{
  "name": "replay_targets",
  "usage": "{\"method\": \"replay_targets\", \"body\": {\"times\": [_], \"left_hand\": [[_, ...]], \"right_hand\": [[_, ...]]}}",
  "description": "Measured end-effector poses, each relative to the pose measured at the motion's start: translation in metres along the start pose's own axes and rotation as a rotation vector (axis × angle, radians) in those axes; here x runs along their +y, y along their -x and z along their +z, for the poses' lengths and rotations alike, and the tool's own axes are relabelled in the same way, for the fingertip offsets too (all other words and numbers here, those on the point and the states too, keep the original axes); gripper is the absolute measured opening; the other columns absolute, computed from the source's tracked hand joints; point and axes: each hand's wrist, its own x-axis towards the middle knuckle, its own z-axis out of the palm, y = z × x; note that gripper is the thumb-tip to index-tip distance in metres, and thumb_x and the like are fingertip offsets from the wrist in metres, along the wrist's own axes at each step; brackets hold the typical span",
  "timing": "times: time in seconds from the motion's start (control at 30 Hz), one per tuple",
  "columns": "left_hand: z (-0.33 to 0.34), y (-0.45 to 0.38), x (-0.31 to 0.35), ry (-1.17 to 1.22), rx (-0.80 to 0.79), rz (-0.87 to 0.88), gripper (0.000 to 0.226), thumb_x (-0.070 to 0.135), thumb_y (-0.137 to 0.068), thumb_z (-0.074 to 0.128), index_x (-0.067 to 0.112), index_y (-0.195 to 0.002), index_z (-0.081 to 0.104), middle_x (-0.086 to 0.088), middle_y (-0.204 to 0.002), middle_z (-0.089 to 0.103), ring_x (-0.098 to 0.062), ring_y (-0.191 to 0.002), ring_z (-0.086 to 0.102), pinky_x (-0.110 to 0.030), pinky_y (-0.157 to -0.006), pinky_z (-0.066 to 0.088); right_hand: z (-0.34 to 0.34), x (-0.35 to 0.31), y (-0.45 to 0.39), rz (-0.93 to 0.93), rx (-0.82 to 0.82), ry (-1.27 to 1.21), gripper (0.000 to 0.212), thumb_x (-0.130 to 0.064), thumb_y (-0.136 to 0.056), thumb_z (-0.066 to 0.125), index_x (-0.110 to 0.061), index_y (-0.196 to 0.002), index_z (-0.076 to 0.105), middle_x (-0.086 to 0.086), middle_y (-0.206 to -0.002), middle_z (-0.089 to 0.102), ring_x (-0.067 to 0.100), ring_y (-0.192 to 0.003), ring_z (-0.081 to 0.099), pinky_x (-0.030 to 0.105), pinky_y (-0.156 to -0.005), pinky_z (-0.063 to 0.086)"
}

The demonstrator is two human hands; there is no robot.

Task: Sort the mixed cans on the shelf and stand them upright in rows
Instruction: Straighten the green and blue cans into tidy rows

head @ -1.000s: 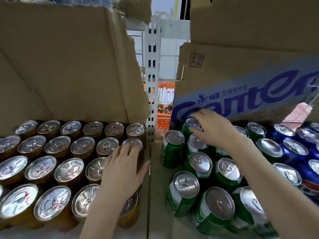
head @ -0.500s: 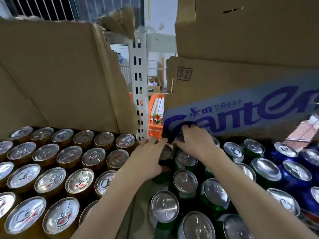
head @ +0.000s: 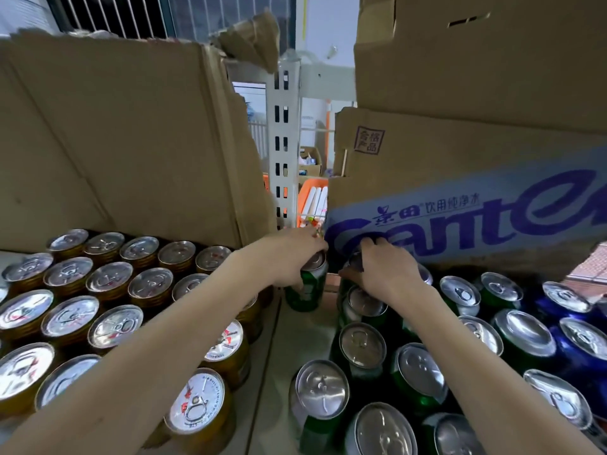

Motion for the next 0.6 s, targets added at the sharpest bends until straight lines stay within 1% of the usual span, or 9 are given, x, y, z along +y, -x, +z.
{"method": "replay_targets", "body": {"times": [0.07, 0.13, 0.23, 0.3, 0.37, 0.43, 0.53, 0.6], "left_hand": [[-0.001, -0.006, 0.0, -0.039, 0.025, 0.01, 0.074, 0.019, -0.079, 0.073, 0.02, -0.142, 0.033, -0.004, -0.141, 0.033, -0.023, -0.125, 0.04, -0.03, -0.092, 0.042], [0.004, -0.012, 0.002, -0.103, 0.045, 0.03, 0.069, 0.014, -0.081, 0.069, 0.018, -0.141, 0.035, -0.006, -0.14, 0.035, -0.024, -0.125, 0.04, -0.032, -0.093, 0.043], [0.016, -0.02, 0.005, -0.174, 0.048, 0.04, 0.061, 0.003, -0.084, 0.061, 0.014, -0.139, 0.038, -0.011, -0.137, 0.036, -0.028, -0.124, 0.039, -0.038, -0.094, 0.045], [0.02, -0.022, 0.004, -0.179, 0.056, 0.013, 0.059, 0.0, -0.083, 0.06, 0.012, -0.138, 0.039, -0.014, -0.139, 0.031, -0.031, -0.122, 0.039, -0.041, -0.094, 0.045], [0.021, -0.023, 0.003, -0.18, 0.056, -0.016, 0.061, -0.001, -0.083, 0.06, 0.011, -0.138, 0.038, -0.016, -0.14, 0.027, -0.034, -0.122, 0.04, -0.041, -0.094, 0.045], [0.022, -0.024, 0.004, -0.191, 0.054, -0.042, 0.06, 0.0, -0.083, 0.061, 0.01, -0.138, 0.038, -0.017, -0.139, 0.03, -0.034, -0.123, 0.038, -0.042, -0.096, 0.044], [0.022, -0.025, 0.007, -0.219, 0.057, -0.076, 0.054, 0.0, -0.085, 0.059, 0.007, -0.136, 0.041, -0.017, -0.142, 0.03, -0.034, -0.127, 0.035, -0.042, -0.096, 0.04], [0.024, -0.026, 0.006, -0.247, 0.069, -0.088, 0.051, 0.0, -0.087, 0.057, 0.006, -0.135, 0.043, -0.016, -0.142, 0.032, -0.033, -0.128, 0.035, -0.042, -0.096, 0.04]], "right_hand": [[0.0, 0.0, -0.001, 0.007, -0.007, 0.006, 0.047, -0.032, -0.092, 0.051, -0.009, -0.131, 0.037, 0.012, -0.126, 0.048, 0.032, -0.112, 0.051, 0.036, -0.082, 0.044], [0.0, 0.001, -0.001, 0.01, -0.008, 0.003, 0.045, -0.029, -0.091, 0.051, -0.01, -0.13, 0.038, 0.012, -0.127, 0.048, 0.031, -0.112, 0.051, 0.036, -0.082, 0.044], [0.0, 0.002, -0.002, 0.004, 0.01, -0.013, 0.05, -0.039, -0.09, 0.052, -0.01, -0.129, 0.04, 0.011, -0.124, 0.05, 0.03, -0.109, 0.053, 0.036, -0.08, 0.045], [0.002, 0.002, -0.003, -0.005, 0.018, -0.012, 0.05, -0.042, -0.089, 0.051, -0.01, -0.127, 0.042, 0.011, -0.122, 0.051, 0.03, -0.106, 0.055, 0.035, -0.076, 0.045], [0.003, 0.003, -0.004, -0.005, 0.032, -0.011, 0.046, -0.039, -0.089, 0.051, -0.011, -0.125, 0.043, 0.011, -0.121, 0.051, 0.031, -0.104, 0.055, 0.034, -0.071, 0.042], [0.002, 0.004, -0.005, 0.002, 0.057, -0.023, 0.044, -0.041, -0.089, 0.052, -0.012, -0.121, 0.046, 0.01, -0.117, 0.054, 0.031, -0.102, 0.055, 0.034, -0.069, 0.039], [0.001, 0.003, -0.006, 0.021, 0.103, -0.056, 0.047, -0.048, -0.087, 0.053, -0.013, -0.117, 0.05, 0.01, -0.113, 0.059, 0.031, -0.1, 0.057, 0.034, -0.071, 0.04], [-0.001, -0.001, -0.006, 0.052, 0.134, -0.13, 0.051, -0.054, -0.084, 0.054, -0.014, -0.116, 0.051, 0.01, -0.11, 0.062, 0.032, -0.099, 0.058, 0.034, -0.071, 0.04]]}}
